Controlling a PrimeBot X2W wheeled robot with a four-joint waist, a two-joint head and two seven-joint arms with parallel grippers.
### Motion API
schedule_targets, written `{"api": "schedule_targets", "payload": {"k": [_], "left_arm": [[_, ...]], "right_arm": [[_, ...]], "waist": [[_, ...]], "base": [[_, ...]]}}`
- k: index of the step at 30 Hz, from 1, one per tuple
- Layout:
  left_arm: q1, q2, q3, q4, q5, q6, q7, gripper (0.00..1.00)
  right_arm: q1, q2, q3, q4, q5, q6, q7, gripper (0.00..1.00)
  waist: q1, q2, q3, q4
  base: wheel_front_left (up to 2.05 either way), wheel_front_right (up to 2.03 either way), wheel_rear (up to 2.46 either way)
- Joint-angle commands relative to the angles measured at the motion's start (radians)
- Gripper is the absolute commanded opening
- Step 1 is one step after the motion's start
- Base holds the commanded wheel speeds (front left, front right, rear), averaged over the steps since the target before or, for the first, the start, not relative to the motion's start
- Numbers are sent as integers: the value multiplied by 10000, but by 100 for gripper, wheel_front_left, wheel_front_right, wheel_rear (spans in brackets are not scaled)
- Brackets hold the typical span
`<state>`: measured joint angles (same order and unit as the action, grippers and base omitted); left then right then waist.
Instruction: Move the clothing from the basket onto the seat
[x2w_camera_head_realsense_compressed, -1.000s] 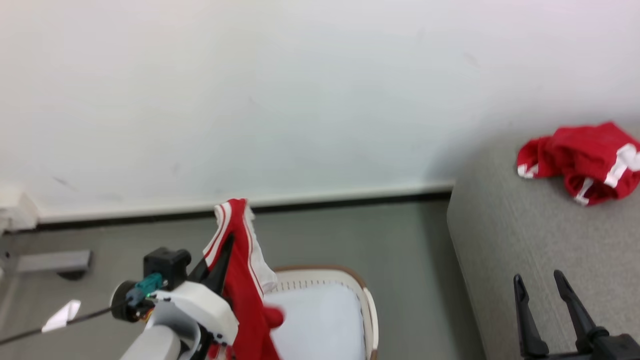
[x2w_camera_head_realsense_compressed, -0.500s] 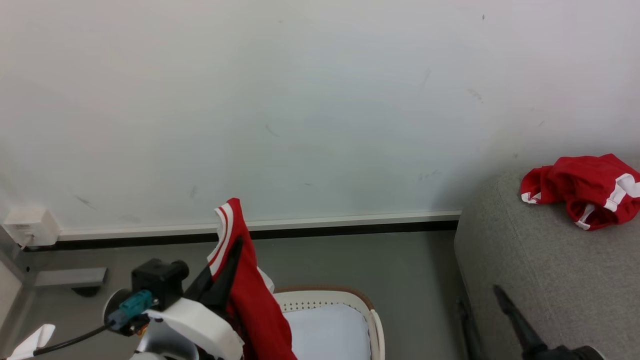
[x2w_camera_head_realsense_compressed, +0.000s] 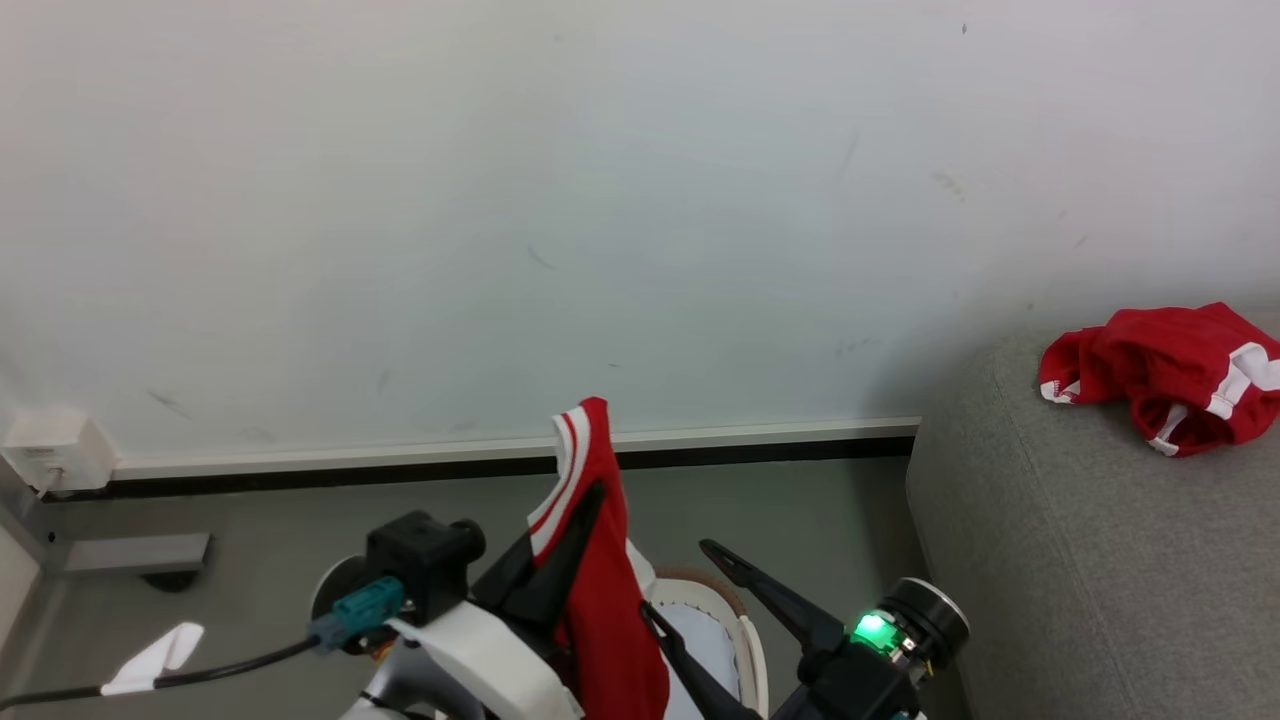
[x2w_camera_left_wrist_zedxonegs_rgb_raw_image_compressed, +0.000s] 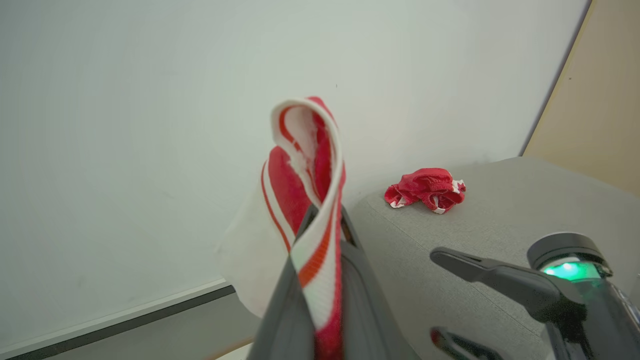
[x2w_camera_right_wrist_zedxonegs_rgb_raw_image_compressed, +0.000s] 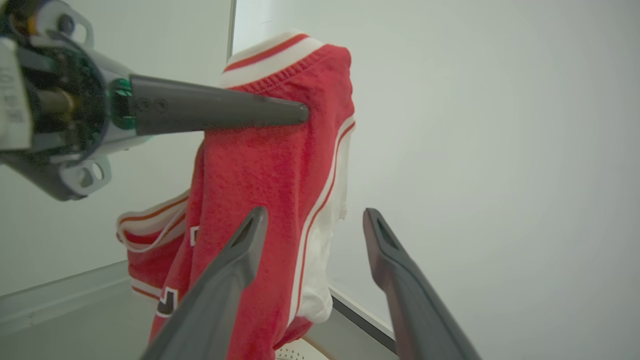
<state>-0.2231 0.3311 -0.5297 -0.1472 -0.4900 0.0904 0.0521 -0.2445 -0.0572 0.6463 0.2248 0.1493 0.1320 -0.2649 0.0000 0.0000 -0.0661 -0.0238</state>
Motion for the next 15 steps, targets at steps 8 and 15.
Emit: {"api": "schedule_targets", "payload": {"k": [8,15], "left_arm": [[-413,-464,-805,-61,-102,-494,336,0],[-320,-803,-1240,-118,-536,-796,567,0]], "right_arm": [[-1585,-298,1434,1527,852,-26,9,100],[-1984,-126,2059,2376,2014,-26,9,0]], "waist": [[0,0,37,137],[0,0,30,211]], "base": [[0,0,0],[0,0,0]]}}
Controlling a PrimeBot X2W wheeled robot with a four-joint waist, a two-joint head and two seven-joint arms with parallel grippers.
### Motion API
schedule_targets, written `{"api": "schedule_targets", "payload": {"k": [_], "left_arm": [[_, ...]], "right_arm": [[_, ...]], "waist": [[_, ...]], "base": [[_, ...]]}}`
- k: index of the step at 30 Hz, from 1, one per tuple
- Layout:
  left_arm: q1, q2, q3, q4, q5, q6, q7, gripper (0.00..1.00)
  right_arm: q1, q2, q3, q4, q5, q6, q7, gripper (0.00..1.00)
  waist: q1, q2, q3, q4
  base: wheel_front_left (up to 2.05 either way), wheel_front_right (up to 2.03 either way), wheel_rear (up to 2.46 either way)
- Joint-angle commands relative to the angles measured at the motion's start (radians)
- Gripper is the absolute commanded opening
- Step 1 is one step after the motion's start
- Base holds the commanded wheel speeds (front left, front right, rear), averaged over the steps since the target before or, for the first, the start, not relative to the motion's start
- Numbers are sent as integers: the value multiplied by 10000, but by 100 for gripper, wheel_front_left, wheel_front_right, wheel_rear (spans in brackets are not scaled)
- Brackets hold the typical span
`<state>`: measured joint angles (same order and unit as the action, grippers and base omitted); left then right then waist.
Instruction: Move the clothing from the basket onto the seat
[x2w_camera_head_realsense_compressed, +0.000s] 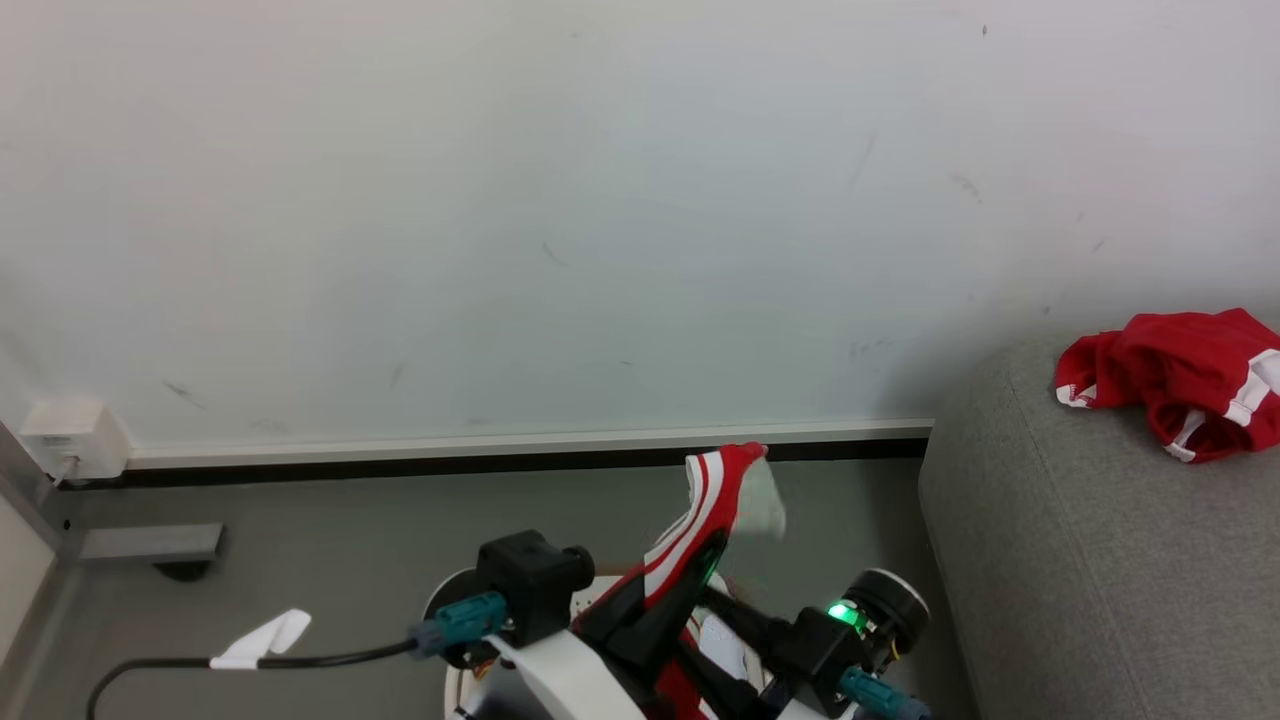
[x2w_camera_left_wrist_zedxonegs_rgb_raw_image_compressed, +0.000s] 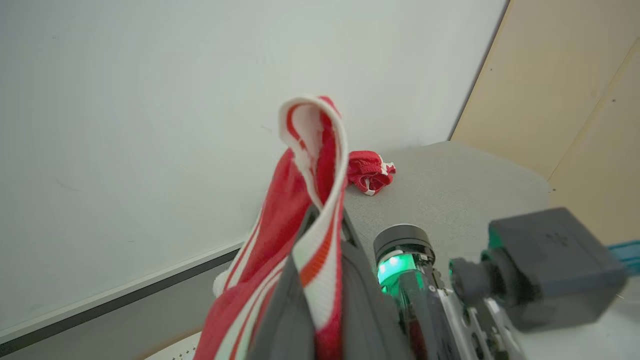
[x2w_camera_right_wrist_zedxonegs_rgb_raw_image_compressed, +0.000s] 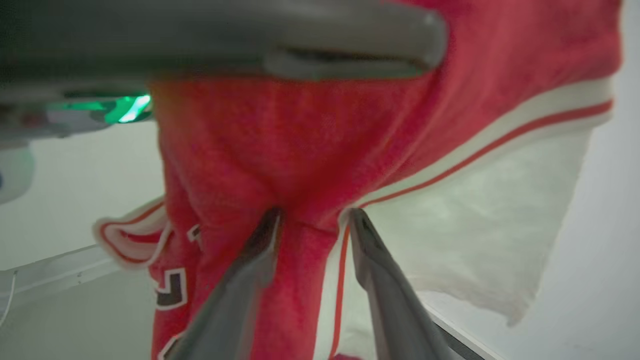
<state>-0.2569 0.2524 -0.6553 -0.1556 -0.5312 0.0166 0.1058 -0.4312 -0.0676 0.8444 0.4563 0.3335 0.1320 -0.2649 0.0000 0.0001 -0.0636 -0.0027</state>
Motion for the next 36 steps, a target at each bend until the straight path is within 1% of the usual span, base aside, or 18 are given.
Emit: {"api": "schedule_targets", "payload": {"k": [1,4,10,11,14,15,16,19,24,35,36], "left_arm": [[35,-32,-9,-16,-156,-61,37,0],[79,11,9,85,-183,-36,-10,0],[148,106,147,261,-244,63,-134,0],[148,114,184,306,-232,95,-176,5],[120,153,228,445,-103,172,-310,62],[118,165,250,485,-60,192,-349,93],[118,169,269,549,-36,207,-414,100],[121,190,282,749,45,234,-567,100],[151,141,184,1006,135,188,-838,100],[96,140,69,1206,297,176,-1138,100],[96,140,69,1206,297,176,-1138,100]], "right_arm": [[-158,-1,229,73,286,-26,9,0],[-257,-17,262,-38,627,-26,8,0],[-207,-320,105,-246,830,-26,6,0],[-162,-378,86,-293,861,-26,4,0],[-20,-563,-42,-443,966,-26,3,0],[13,-613,-66,-492,1008,-26,3,0],[29,-672,-112,-544,1018,-26,3,0],[65,-834,-300,-661,1105,-26,3,0],[225,-1175,-929,-792,1071,-26,3,0],[524,-1829,-2671,-1261,758,-26,3,0],[524,-1829,-2671,-1261,758,-26,3,0]], "waist": [[0,-1,10,0],[0,-1,28,-46],[0,-1,64,-231],[0,-1,70,-267],[0,-1,93,-412],[0,-1,106,-477],[0,-1,121,-536],[0,-1,168,-745],[0,-1,297,-1179],[0,-1,535,-2663],[0,-1,535,-2663]], "base": [[0,0,0],[0,0,0],[0,0,0],[0,0,0],[0,0,0],[0,0,0],[0,0,0],[0,0,0],[0,0,0],[0,0,0],[0,0,0]]}}
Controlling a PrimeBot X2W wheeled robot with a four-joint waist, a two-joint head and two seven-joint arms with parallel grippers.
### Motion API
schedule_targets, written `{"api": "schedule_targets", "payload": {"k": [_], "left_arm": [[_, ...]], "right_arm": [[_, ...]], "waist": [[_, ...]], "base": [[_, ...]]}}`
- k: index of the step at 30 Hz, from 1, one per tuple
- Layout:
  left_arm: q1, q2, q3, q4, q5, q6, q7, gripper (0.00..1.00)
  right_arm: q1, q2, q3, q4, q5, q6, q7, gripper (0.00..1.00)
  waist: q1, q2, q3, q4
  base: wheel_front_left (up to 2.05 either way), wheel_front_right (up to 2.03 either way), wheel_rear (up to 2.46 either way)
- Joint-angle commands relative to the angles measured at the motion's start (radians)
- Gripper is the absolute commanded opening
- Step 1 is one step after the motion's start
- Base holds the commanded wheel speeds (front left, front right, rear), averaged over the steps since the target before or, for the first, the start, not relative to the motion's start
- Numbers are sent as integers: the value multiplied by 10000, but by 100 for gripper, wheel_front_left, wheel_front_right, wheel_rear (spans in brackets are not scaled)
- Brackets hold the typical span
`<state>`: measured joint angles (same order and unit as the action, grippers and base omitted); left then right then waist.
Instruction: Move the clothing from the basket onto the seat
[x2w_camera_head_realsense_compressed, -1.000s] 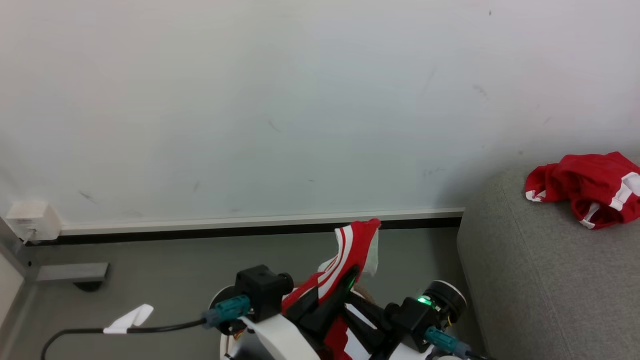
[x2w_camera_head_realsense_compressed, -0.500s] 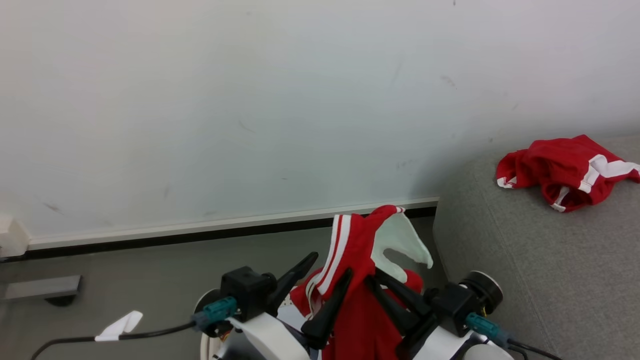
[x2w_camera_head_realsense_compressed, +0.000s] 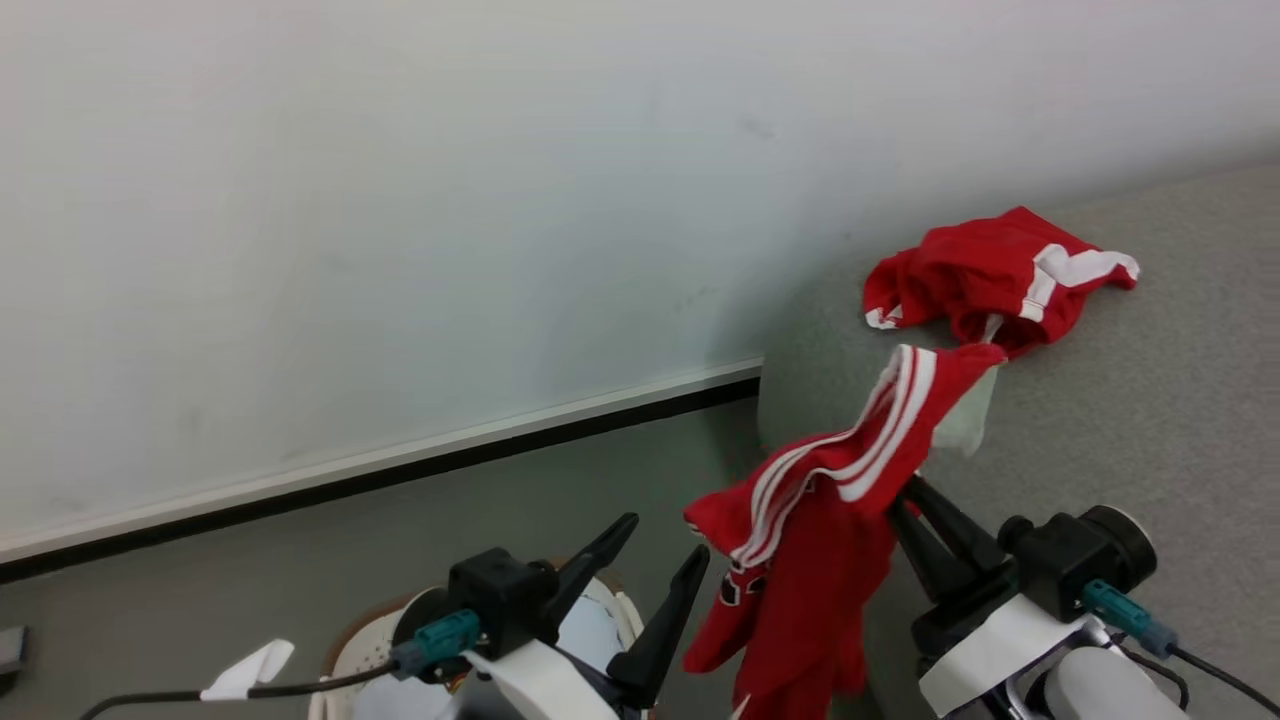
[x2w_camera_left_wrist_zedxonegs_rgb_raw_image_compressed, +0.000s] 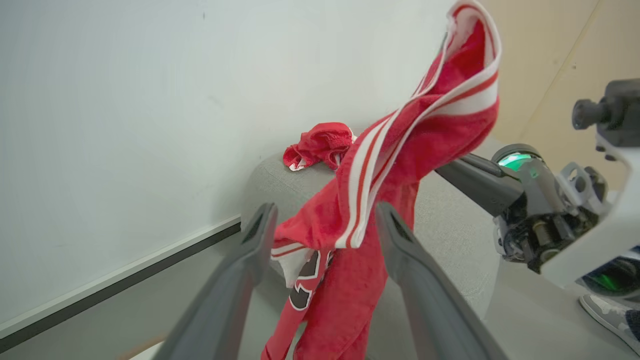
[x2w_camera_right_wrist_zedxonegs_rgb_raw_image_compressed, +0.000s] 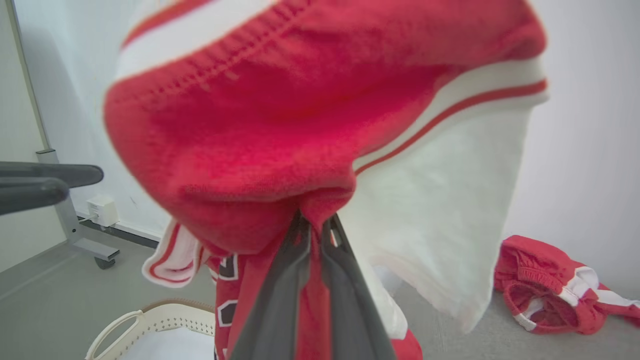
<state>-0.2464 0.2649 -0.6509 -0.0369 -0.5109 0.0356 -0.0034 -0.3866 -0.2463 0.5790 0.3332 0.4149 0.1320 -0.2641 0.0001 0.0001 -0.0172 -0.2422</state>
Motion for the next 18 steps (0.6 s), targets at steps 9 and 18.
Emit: {"api": "schedule_targets", "payload": {"k": [9,18], "left_arm": [[-164,41,-120,64,246,-32,-136,100],[-934,469,-58,-413,538,-249,21,100]], "right_arm": [[380,-286,-1033,-626,-343,-26,38,0],[-457,-58,-2571,-1321,-922,-26,342,0]], "waist": [[-1,-1,347,-974],[-1,-1,2061,-632]], "base": [[0,0,0],[0,0,0]]}}
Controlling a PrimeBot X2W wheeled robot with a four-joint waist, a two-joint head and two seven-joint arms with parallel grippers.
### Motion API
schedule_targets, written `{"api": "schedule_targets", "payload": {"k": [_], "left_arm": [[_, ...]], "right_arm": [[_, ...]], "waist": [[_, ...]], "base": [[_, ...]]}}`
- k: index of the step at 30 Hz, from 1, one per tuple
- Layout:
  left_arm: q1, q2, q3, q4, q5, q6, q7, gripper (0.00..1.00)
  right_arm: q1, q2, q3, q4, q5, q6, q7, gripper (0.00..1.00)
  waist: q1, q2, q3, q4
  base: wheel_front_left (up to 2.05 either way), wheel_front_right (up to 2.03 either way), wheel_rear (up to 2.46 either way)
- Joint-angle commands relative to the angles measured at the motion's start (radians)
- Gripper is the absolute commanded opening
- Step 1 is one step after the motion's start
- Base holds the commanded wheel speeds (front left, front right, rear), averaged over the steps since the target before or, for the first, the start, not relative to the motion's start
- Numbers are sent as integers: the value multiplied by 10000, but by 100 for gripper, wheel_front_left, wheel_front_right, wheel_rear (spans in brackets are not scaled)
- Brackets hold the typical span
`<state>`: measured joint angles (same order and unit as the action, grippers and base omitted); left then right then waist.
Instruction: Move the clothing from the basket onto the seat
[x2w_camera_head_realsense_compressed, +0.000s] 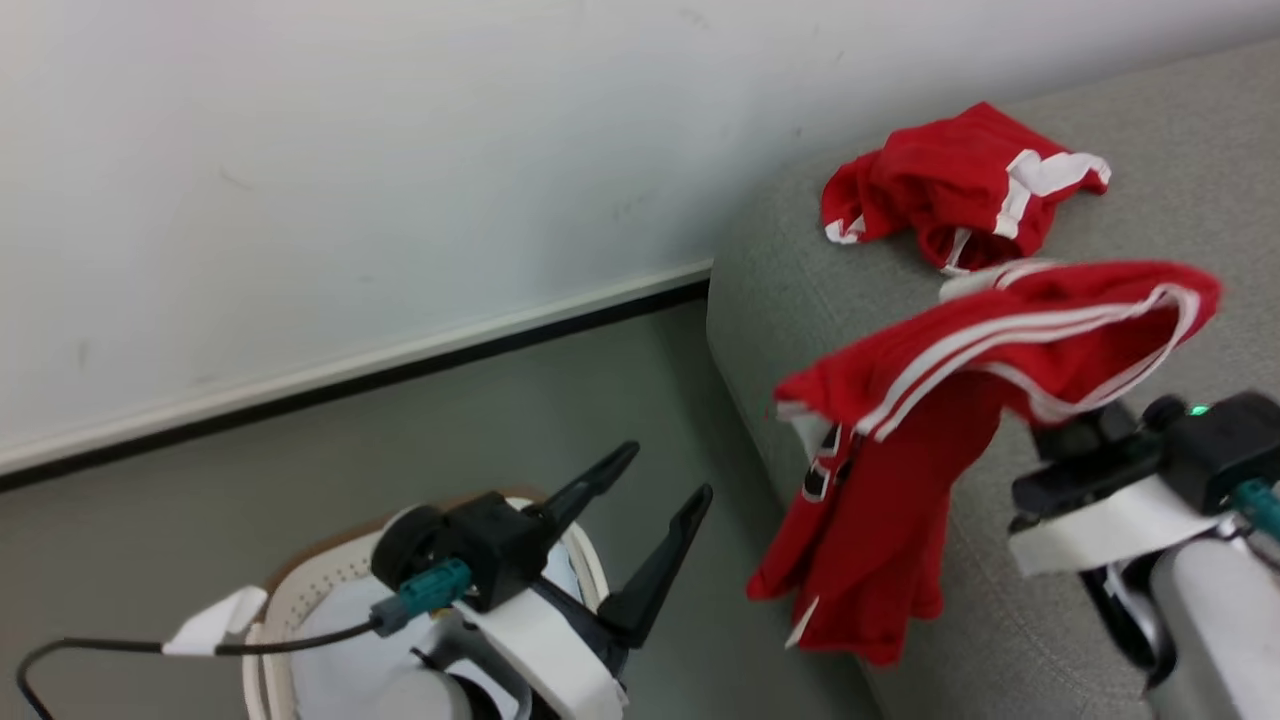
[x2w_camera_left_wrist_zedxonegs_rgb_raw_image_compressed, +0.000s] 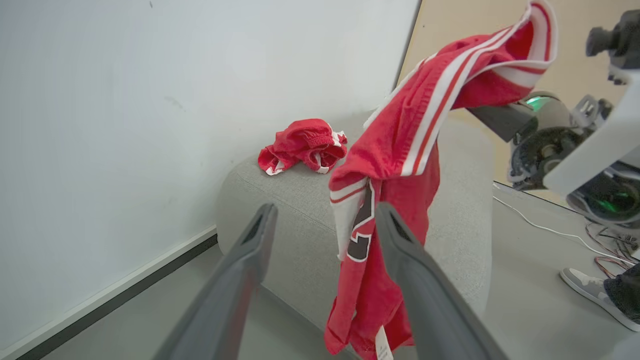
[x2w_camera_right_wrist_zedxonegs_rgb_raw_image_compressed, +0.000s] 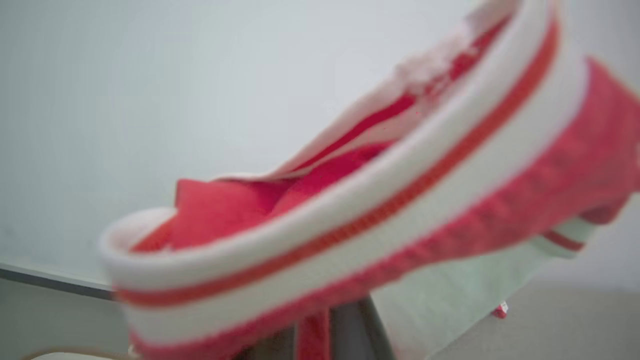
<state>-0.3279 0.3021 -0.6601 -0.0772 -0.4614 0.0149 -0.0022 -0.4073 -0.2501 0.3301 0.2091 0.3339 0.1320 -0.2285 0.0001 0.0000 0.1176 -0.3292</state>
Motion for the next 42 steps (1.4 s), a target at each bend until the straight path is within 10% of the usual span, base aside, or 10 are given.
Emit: {"api": "schedule_targets", "payload": {"k": [1,17,22,29,31,32,42], "left_arm": [[-290,200,72,-114,116,-79,36,100],[-2344,1373,801,-822,726,-772,-374,100],[-2510,1474,774,-973,865,-796,-482,100],[-2295,1639,882,-1082,877,-583,-476,100],[-2168,1672,889,-1041,855,-529,-491,100],[-2088,1699,900,-994,819,-493,-505,100],[-1149,1593,1074,-353,347,-27,-852,100]], "right_arm": [[-508,25,-379,-143,-251,-26,38,0],[-7876,-680,-7578,173,-3600,-26,2485,0],[-8057,-935,-9288,1014,-5185,-26,2753,0],[-7011,518,-11966,2497,-6856,-26,1514,0],[-6852,938,-12445,2891,-7246,-26,929,46],[-6776,1154,-12595,3122,-7368,-26,641,100],[-4835,1885,-11758,4481,-7211,-26,-380,100]], "waist": [[-1,0,1047,332],[-1,0,5027,1856],[-1,0,5520,2267],[-1,0,5822,2344],[-1,0,5710,2261],[-1,0,5597,2205],[-1,0,3637,1573]], "base": [[0,0,0],[0,0,0],[0,0,0],[0,0,0],[0,0,0],[0,0,0],[0,0,0]]}}
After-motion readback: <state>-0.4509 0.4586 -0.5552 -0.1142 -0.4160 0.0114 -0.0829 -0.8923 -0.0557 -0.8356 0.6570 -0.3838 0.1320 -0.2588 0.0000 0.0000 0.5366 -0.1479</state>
